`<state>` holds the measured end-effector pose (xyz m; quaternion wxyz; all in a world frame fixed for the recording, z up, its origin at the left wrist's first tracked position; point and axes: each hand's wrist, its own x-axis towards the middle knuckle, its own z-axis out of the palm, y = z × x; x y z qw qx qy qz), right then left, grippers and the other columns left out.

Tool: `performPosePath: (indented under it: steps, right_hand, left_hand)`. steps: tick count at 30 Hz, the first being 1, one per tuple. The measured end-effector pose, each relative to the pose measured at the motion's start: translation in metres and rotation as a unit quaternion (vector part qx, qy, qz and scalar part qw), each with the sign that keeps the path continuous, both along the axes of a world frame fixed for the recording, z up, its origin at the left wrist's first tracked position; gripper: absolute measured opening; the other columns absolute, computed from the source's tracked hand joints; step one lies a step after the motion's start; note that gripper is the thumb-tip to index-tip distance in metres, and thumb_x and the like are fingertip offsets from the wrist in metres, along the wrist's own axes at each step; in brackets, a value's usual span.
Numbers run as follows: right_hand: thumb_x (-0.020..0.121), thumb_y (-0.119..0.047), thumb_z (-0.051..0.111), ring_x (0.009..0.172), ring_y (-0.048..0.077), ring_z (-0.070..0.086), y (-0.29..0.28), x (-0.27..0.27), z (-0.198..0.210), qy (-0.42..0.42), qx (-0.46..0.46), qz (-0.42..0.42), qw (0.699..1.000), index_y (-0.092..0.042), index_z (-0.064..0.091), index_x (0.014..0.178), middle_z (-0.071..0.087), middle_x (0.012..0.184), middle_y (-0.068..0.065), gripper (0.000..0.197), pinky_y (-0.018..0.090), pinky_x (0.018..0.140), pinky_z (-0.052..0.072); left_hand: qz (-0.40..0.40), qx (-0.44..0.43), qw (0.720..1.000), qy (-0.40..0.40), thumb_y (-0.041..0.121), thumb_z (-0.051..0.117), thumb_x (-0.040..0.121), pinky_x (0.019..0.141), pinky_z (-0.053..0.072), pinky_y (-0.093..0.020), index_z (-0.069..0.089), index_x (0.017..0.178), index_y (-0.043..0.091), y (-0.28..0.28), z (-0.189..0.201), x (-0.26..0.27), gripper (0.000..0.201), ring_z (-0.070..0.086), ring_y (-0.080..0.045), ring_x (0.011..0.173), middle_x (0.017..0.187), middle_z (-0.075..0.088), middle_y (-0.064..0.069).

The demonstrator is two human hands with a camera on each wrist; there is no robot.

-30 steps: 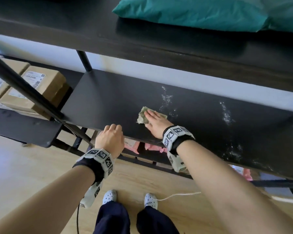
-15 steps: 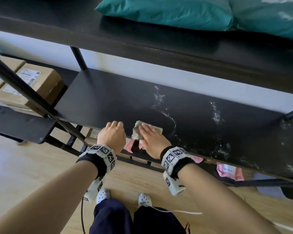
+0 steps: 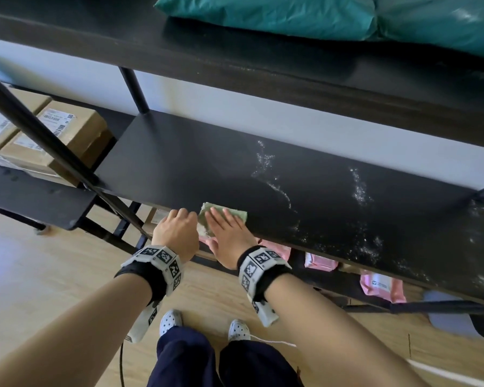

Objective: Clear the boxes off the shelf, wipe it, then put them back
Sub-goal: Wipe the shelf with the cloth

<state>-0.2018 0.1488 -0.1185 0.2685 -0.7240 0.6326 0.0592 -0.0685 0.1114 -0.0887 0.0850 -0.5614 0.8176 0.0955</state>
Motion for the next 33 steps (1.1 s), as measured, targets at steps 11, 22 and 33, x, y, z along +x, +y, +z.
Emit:
performPosePath:
  steps: [11,22,33]
  right_hand:
    - [0.100,-0.043,0.015,0.144,0.017,-0.018,0.039,-0.075,0.013,0.037,0.030,-0.093,0.995,-0.018,-0.013,0.149,-0.021,0.154,-0.004,0.062,0.037,0.120,-0.005]
    - [0.102,-0.038,0.021,0.147,0.013,-0.011,-0.006,-0.058,0.019,-0.043,0.066,-0.071,0.994,-0.022,-0.004,0.152,-0.012,0.159,-0.007,0.058,0.032,0.118,-0.006]
    - [0.100,-0.038,0.023,0.148,0.020,-0.008,-0.034,-0.011,0.013,-0.037,0.055,-0.035,0.997,-0.018,-0.002,0.152,-0.009,0.160,-0.003,0.061,0.037,0.120,-0.002]
  left_hand:
    - [0.014,-0.002,1.000,0.020,0.018,0.044,0.093,0.088,0.045,-0.034,0.052,0.113,0.012,-0.007,0.007,-0.002,0.022,0.049,-0.023,0.114,0.119,0.054,-0.004]
    - [0.037,0.018,0.999,0.008,0.019,0.045,0.092,0.095,0.044,-0.037,0.052,0.121,0.014,-0.004,0.006,0.011,0.030,0.047,-0.024,0.121,0.125,0.053,-0.003]
    - [0.019,0.034,0.999,-0.016,0.015,0.043,0.091,0.094,0.042,-0.034,0.050,0.118,0.013,-0.035,0.022,-0.024,0.027,0.046,-0.023,0.119,0.123,0.051,-0.005]
